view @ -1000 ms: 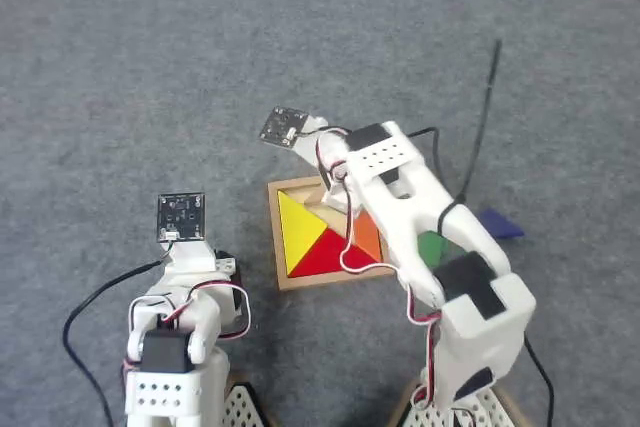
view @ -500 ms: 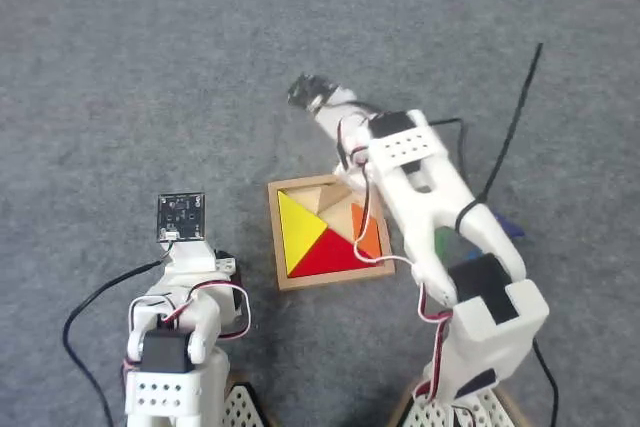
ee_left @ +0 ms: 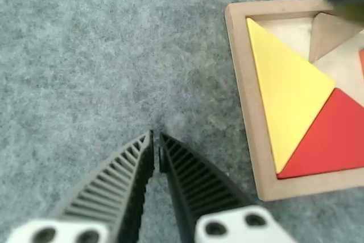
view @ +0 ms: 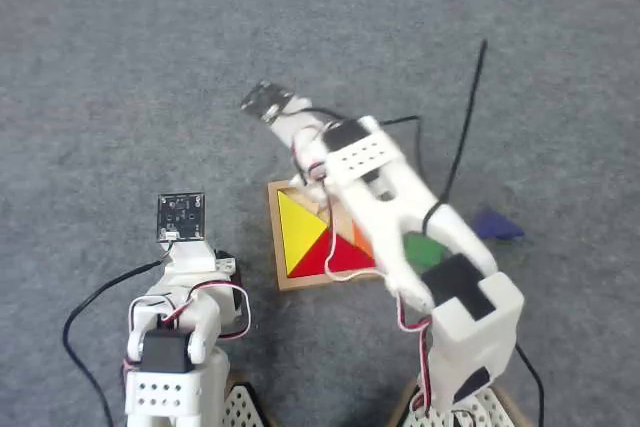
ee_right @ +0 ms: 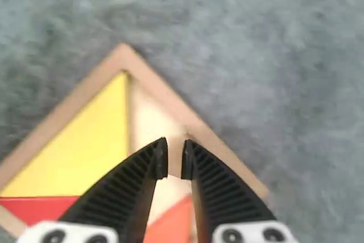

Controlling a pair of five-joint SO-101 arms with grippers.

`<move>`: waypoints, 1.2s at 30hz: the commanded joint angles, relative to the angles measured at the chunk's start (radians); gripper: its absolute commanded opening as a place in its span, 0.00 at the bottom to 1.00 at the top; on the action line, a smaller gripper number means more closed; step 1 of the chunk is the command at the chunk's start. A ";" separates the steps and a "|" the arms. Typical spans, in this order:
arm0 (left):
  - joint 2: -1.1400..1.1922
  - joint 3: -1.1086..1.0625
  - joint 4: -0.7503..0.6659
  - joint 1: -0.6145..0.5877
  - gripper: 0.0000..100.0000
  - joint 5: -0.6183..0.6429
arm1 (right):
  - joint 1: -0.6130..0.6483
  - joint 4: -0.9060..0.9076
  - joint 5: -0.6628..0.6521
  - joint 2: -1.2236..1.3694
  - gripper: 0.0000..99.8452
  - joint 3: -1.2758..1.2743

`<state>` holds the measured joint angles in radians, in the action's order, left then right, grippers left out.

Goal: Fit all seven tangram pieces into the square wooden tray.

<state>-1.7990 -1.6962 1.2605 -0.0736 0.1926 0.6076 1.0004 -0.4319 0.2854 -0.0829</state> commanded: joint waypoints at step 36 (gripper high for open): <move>-0.020 0.013 0.002 -0.006 0.01 -0.009 | -0.047 -0.180 0.172 -0.134 0.07 -0.167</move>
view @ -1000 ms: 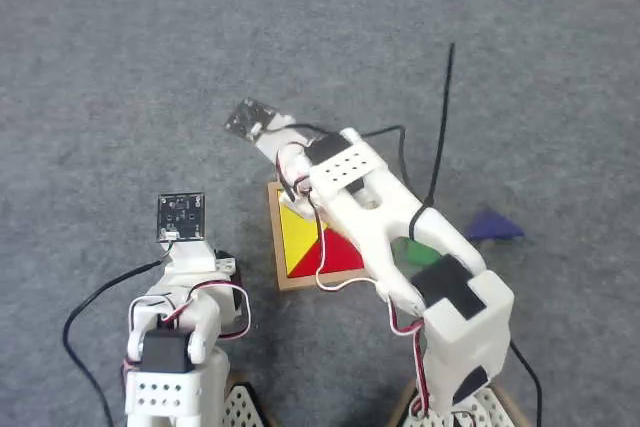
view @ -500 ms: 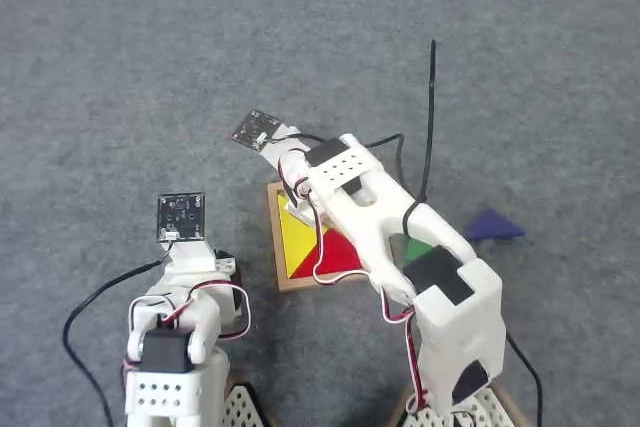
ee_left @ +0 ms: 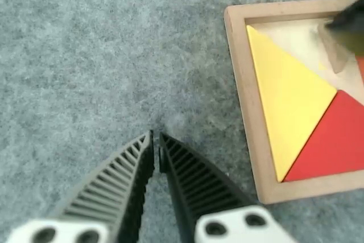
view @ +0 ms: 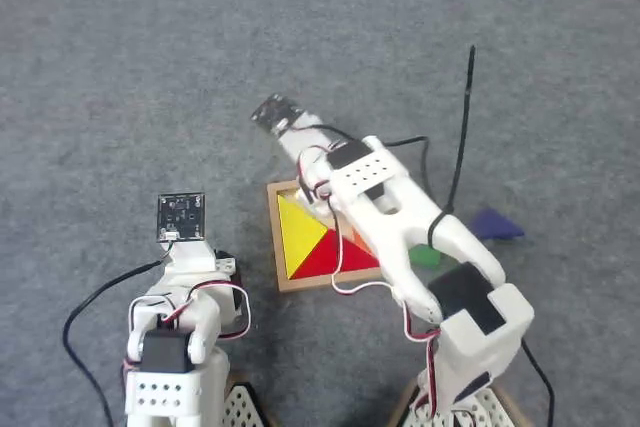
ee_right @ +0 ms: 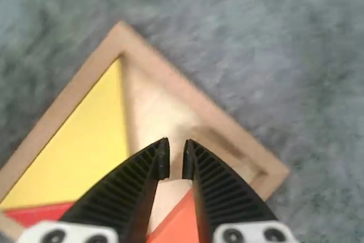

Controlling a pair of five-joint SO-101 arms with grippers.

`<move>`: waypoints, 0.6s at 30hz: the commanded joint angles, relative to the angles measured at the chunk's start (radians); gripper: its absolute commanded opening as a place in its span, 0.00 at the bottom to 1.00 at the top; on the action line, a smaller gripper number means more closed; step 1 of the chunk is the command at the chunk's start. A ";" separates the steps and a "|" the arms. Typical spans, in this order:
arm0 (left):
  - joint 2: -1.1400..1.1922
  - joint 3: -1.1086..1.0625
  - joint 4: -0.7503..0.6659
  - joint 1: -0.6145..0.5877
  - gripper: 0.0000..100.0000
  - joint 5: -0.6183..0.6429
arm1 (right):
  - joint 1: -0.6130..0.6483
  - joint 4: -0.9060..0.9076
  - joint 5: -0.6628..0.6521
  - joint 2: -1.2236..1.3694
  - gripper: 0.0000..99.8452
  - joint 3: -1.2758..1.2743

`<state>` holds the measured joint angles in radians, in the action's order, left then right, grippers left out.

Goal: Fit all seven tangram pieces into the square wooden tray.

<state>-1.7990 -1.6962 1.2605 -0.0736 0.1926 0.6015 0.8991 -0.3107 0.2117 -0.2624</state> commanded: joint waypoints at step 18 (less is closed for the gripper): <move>-0.020 0.013 0.002 -0.006 0.01 -0.009 | -0.039 0.039 0.081 0.142 0.07 0.176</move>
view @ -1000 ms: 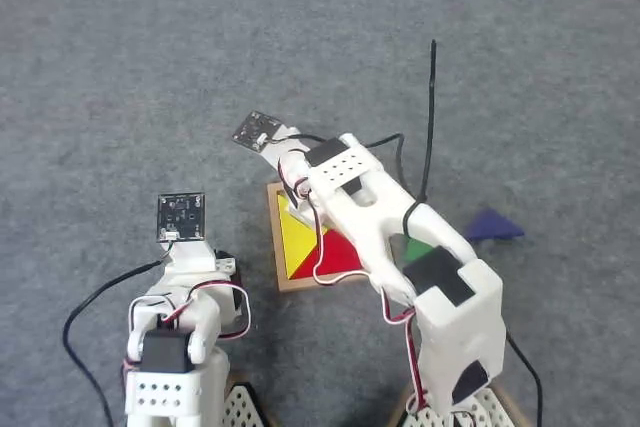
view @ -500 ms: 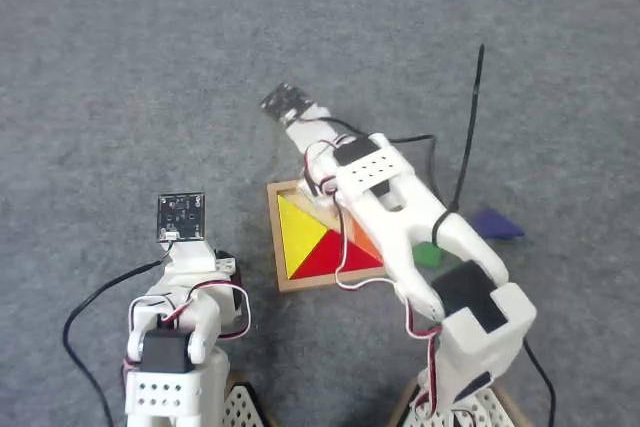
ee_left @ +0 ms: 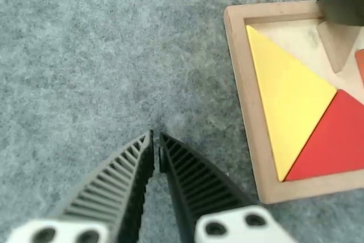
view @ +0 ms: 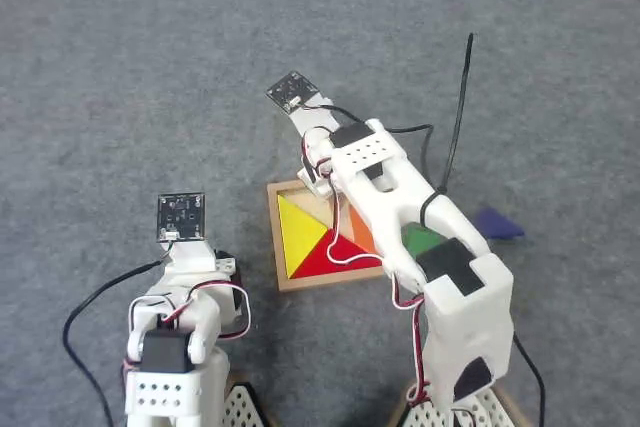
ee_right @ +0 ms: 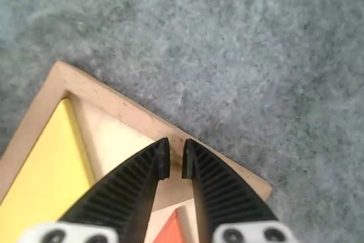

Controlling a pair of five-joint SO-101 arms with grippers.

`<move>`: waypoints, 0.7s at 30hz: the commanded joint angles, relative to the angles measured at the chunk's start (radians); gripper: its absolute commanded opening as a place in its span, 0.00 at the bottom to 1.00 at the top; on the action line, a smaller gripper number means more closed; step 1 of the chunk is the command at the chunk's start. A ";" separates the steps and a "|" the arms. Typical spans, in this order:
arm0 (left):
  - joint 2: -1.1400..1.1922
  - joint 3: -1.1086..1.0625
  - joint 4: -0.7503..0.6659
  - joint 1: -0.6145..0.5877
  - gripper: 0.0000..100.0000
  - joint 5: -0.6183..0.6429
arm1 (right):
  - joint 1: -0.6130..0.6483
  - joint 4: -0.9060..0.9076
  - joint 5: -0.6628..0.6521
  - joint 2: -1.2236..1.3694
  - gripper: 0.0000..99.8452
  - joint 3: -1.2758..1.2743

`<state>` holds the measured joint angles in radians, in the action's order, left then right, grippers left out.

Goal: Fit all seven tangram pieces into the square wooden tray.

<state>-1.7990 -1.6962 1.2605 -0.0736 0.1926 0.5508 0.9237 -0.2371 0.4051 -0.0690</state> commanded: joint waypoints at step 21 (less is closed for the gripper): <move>-0.020 0.013 0.002 -0.006 0.01 -0.009 | 0.061 -0.050 -0.025 -0.343 0.06 -0.301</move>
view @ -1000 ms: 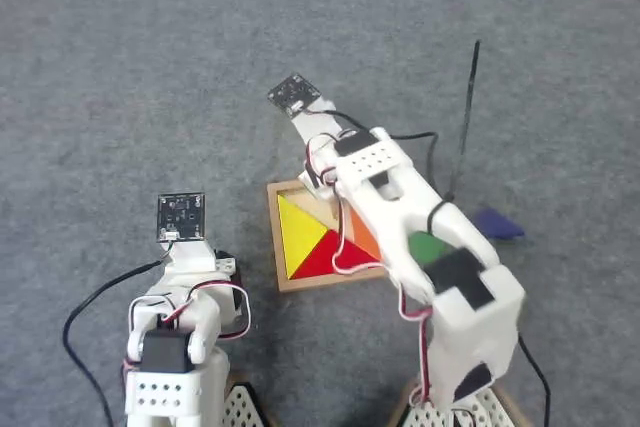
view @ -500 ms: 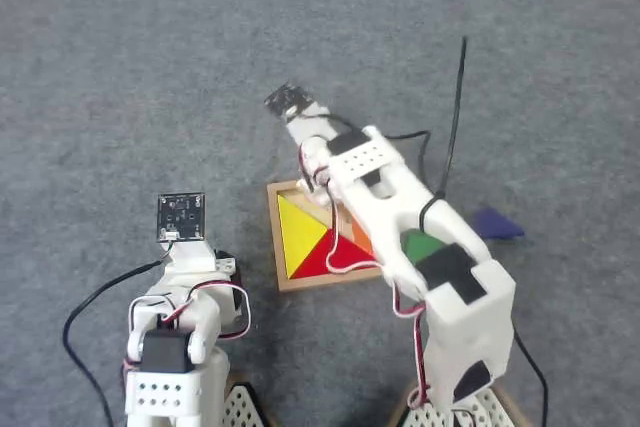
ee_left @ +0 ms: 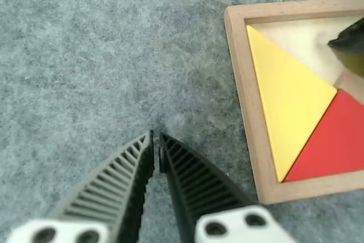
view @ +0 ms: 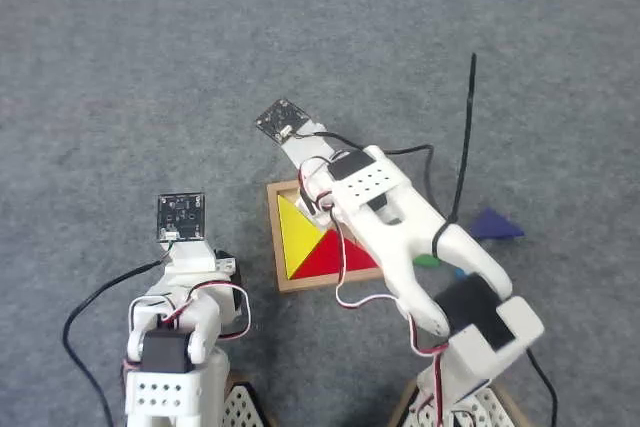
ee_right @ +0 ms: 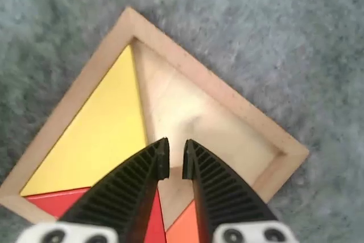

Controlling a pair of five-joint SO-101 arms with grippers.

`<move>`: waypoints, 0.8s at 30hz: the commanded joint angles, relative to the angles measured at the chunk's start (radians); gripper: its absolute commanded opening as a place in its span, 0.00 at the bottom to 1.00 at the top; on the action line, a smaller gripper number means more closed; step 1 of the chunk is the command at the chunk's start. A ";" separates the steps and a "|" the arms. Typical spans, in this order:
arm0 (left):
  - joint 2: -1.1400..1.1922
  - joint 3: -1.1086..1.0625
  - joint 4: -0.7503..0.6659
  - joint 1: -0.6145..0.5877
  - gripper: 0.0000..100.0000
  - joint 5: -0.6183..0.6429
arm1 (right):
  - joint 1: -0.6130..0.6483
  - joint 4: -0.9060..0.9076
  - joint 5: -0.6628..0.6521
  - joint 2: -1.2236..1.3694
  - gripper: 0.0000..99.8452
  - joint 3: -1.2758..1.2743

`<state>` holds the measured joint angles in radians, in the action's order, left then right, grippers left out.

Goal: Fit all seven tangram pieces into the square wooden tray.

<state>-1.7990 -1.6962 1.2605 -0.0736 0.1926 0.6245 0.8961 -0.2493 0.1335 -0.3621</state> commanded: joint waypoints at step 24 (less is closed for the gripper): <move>-0.020 0.013 0.002 -0.006 0.01 -0.009 | -0.292 0.259 0.063 -0.578 0.14 -0.350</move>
<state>-1.7990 -1.6962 1.2605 -0.0736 0.1926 0.4511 1.1278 -0.2355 -0.3422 -0.6444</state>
